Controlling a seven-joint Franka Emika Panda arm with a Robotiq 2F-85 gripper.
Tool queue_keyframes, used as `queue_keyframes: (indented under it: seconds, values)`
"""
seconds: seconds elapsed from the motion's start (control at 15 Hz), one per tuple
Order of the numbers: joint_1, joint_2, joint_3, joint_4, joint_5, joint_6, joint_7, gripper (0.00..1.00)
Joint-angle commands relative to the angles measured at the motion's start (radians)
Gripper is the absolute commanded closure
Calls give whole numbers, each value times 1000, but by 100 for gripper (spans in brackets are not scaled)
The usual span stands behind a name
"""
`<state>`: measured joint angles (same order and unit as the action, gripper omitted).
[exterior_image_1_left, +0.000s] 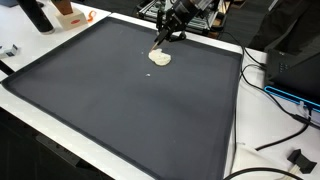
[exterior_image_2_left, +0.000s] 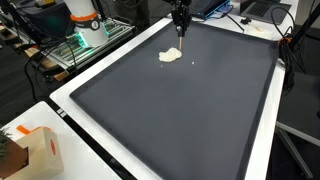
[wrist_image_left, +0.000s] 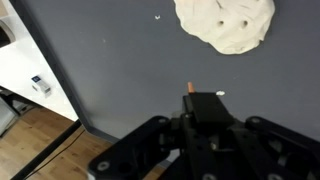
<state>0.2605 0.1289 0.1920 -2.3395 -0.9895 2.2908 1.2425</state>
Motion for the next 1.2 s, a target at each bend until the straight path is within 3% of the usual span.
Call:
queue_keyframes:
  seconds: [0.0, 0.53, 1.13]
  values:
    - [-45, -94, -1, -83, 118, 131, -158, 97]
    - [-87, -161, -25, -124, 479, 210, -517, 97]
    - [-110, -187, -38, -125, 823, 179, -857, 97]
